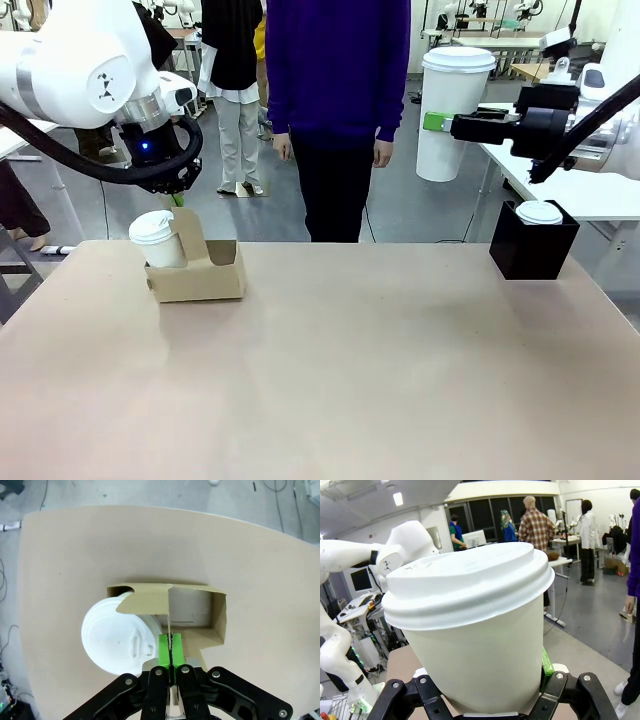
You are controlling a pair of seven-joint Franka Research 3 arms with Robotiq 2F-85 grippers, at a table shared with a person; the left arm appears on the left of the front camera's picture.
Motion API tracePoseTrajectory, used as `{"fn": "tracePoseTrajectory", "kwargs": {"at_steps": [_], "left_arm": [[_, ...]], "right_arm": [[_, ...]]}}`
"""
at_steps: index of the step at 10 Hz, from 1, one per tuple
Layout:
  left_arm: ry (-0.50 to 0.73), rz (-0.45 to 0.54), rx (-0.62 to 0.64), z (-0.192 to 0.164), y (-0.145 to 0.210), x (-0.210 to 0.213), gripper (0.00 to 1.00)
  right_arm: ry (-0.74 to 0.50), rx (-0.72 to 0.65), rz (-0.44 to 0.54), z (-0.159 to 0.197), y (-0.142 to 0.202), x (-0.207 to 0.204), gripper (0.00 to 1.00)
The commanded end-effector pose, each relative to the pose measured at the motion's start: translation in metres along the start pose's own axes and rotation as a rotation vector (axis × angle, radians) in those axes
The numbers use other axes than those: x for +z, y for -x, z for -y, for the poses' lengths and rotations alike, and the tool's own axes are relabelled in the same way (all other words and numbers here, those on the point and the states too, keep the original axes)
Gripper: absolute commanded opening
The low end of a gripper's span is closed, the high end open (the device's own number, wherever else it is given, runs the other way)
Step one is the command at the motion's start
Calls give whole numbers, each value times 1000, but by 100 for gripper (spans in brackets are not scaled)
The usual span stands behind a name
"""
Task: Pour a drink into a cup and package it in a carrier.
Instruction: Position the Cup Carrier in the center of the table.
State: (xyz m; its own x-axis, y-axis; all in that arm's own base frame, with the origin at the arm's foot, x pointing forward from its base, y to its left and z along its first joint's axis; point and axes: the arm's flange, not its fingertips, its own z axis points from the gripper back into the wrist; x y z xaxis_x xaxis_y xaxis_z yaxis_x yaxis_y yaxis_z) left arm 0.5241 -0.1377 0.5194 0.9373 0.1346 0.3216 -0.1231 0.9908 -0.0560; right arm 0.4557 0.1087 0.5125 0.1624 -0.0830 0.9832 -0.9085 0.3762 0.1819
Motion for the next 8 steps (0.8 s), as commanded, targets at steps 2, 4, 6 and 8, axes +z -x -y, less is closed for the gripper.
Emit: {"fn": "tracePoseTrajectory", "kwargs": {"at_steps": [2,4,6,8], "left_arm": [[-2,15,77,39,25,46,1],[18,-9,69,76,53,65,1],[20,-13,59,119,85,75,1],[25,-5,35,163,121,76,1]], "right_arm": [[-8,20,8,-1,-3,-2,80],[-8,20,8,-1,-3,-2,80],[-8,20,8,-1,-3,-2,80],[-8,20,8,-1,-3,-2,80]]}}
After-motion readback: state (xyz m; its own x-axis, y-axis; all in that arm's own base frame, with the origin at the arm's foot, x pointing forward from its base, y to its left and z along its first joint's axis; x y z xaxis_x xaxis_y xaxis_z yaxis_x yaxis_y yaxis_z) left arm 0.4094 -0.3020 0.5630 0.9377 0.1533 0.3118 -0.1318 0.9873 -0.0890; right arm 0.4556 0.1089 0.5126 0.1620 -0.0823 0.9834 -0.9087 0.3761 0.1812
